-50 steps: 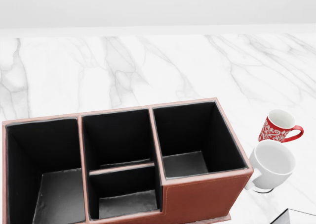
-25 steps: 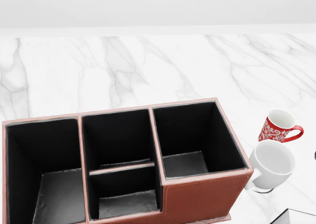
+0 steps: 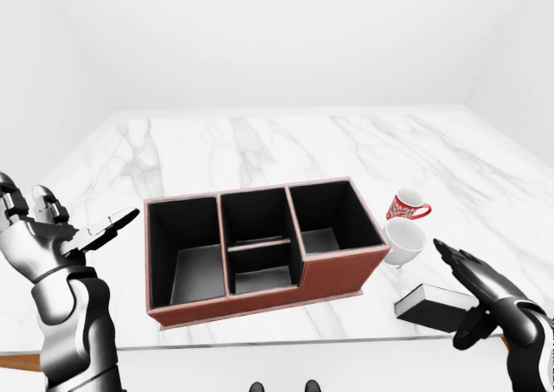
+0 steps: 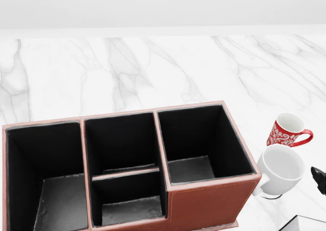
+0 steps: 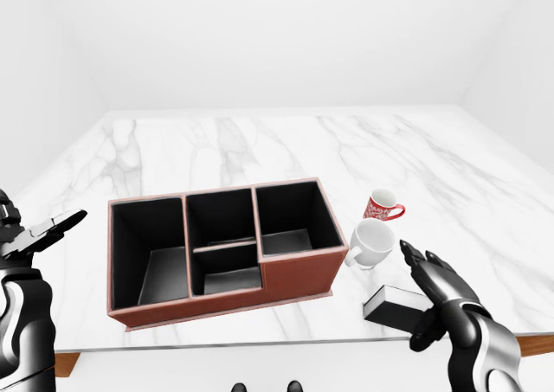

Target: Pick up the book and place it in the right compartment of the caddy.

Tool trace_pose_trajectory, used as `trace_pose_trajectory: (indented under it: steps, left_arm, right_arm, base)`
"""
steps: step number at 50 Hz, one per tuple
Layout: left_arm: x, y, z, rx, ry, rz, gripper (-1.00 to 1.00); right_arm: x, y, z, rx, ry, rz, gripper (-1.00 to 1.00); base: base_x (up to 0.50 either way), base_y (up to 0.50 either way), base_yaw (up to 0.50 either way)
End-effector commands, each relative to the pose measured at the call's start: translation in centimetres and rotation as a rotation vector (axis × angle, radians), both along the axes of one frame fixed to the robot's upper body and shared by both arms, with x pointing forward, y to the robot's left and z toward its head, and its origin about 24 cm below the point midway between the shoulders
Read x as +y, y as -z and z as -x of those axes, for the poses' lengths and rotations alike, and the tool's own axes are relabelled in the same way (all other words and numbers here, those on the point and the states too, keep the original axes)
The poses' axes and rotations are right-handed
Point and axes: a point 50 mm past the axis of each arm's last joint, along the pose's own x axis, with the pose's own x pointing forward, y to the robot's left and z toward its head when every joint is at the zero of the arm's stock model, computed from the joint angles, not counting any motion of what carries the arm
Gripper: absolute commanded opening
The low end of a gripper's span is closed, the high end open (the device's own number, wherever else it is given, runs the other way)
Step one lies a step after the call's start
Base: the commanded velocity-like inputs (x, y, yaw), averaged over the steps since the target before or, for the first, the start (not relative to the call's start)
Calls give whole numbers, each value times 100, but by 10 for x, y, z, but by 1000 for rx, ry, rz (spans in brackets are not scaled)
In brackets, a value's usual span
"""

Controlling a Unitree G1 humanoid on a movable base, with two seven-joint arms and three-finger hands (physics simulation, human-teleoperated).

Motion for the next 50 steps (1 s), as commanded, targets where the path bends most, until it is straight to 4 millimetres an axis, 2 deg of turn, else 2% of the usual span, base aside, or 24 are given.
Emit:
trace_pose_trajectory:
  steps: [1, 35, 36, 37, 50]
  left_arm:
    - [0, 0, 0, 0, -1, 0, 100]
    - [1, 3, -1, 2, -1, -2, 100]
    - [1, 3, -1, 2, -1, -1, 100]
    - [1, 3, -2, 2, -2, -1, 100]
    - [0, 3, -2, 2, -1, -1, 100]
  right_arm:
    - [1, 8, 0, 35, -5, -8, 100]
    - [0, 36, 11, 153, 12, -56, 100]
    - [0, 37, 11, 157, 15, -60, 33]
    - [-1, 38, 12, 160, 16, -60, -100]
    - [-1, 37, 13, 157, 20, -59, -100]
  base:
    - [0, 0, 0]
    - [0, 0, 0]
    - [0, 0, 0]
    - [0, 0, 0]
    - [0, 0, 0]
